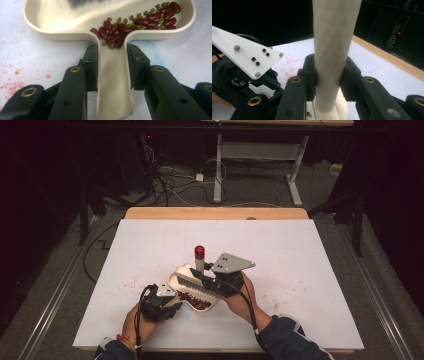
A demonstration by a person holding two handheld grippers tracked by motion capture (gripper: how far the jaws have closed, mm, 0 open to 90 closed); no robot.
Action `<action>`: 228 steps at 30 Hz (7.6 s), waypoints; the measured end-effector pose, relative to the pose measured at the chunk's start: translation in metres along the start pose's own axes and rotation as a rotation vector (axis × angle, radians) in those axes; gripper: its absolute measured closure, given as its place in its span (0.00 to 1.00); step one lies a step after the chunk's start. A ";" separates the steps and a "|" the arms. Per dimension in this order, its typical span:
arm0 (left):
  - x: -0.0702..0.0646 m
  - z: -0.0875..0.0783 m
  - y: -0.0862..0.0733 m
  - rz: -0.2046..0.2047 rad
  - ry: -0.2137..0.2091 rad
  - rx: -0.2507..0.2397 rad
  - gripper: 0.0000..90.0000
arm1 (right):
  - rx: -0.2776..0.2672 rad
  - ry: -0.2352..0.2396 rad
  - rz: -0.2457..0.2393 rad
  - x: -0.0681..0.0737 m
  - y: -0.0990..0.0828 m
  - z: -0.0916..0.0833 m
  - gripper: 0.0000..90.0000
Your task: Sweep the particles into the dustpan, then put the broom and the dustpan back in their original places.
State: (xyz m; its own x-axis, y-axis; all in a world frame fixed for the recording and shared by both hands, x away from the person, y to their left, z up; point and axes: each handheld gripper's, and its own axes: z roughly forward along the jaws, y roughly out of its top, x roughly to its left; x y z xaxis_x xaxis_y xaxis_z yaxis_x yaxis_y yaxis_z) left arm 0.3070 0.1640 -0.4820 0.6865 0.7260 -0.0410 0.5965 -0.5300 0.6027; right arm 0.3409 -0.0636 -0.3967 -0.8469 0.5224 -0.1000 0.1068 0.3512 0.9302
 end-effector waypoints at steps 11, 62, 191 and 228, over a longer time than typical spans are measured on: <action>0.001 -0.001 0.000 0.003 -0.001 0.000 0.70 | -0.043 -0.059 -0.008 -0.027 0.010 -0.042 0.79; 0.009 -0.003 -0.001 -0.007 -0.018 -0.021 0.70 | 0.099 -0.181 0.047 -0.079 -0.071 -0.180 0.79; 0.017 -0.034 -0.034 0.081 0.152 -0.276 0.21 | 0.386 -0.431 0.155 -0.200 -0.070 -0.072 0.64; 0.011 -0.026 -0.030 0.117 0.139 -0.251 0.22 | 0.121 -0.513 0.209 -0.184 -0.060 -0.090 0.23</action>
State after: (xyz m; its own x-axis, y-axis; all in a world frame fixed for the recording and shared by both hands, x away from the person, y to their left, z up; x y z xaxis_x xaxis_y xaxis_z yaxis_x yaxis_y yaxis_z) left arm 0.2857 0.1994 -0.4796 0.6708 0.7285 0.1390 0.3835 -0.5012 0.7757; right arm 0.4432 -0.2509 -0.4018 -0.4429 0.8904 -0.1046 0.3300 0.2704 0.9044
